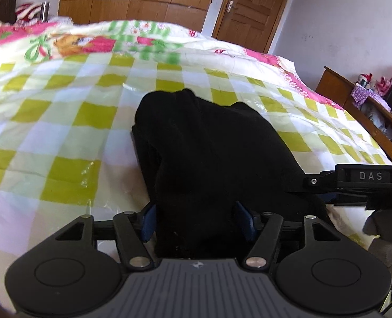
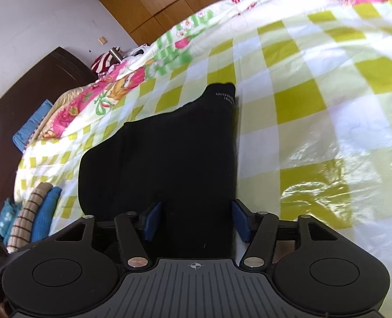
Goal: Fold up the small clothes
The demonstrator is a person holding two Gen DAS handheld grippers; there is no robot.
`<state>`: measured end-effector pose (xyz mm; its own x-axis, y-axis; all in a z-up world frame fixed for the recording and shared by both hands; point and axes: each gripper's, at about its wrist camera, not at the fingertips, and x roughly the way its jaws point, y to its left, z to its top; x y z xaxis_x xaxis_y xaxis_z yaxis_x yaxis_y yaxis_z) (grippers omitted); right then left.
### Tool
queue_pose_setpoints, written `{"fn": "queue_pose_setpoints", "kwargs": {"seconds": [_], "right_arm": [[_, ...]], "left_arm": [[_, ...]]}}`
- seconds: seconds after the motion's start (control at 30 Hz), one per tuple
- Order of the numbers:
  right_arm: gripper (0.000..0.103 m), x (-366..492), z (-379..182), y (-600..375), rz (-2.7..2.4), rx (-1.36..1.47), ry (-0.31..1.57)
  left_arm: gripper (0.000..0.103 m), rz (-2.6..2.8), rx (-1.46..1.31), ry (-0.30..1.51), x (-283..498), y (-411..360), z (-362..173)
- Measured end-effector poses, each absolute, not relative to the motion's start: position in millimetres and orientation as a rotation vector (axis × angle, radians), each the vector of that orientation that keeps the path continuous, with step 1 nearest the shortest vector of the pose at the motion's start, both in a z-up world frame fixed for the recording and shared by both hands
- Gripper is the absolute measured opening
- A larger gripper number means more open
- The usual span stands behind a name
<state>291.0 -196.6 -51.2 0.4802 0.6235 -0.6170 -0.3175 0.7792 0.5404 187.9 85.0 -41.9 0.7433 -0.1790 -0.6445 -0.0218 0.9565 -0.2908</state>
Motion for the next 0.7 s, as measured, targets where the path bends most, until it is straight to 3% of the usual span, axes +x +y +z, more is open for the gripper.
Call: {"fn": "queue_pose_setpoints", "kwargs": {"seconds": [0.23, 0.7], "right_arm": [[0.045, 287, -53, -205, 0.588, 0.473, 0.913], [0.044, 287, -16, -343, 0.354, 0.348, 0.837]], "left_arm": [[0.071, -0.098, -0.277, 0.749, 190, 65, -36], [0.070, -0.369, -0.186, 0.743, 240, -95, -21]]}}
